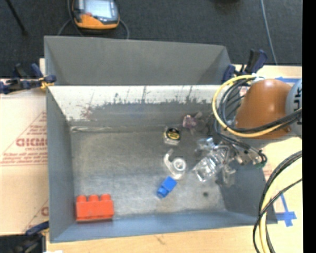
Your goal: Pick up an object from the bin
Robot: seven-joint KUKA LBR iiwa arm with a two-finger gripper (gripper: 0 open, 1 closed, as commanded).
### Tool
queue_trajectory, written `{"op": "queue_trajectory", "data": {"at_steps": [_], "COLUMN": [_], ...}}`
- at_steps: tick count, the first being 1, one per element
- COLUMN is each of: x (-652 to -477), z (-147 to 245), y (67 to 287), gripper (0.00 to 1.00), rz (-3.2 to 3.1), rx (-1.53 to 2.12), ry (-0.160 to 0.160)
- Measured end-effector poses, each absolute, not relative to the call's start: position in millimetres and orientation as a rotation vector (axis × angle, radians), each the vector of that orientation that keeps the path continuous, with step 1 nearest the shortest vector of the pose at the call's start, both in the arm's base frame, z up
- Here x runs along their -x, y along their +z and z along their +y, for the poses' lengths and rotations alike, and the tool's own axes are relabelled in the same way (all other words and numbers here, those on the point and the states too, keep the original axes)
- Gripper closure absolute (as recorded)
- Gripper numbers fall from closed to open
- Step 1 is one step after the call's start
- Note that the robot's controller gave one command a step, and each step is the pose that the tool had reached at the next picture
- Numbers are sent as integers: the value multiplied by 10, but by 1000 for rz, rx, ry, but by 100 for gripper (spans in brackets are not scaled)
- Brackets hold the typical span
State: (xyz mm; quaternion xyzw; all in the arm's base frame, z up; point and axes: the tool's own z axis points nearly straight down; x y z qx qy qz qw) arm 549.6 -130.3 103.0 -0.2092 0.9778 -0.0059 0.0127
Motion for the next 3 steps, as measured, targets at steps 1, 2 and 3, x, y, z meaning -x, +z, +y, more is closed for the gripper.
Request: {"op": "queue_trajectory", "data": {"at_steps": [1,2,3], "x": [-5585,-5592,-5572], "z": [-1366,-1365,-1491], "y": [1031,1045,2174], "gripper": [0,100,100], "rz": [2983,2983,2981], "rx": [891,892,967], "ry": [-31,-31,-9]}}
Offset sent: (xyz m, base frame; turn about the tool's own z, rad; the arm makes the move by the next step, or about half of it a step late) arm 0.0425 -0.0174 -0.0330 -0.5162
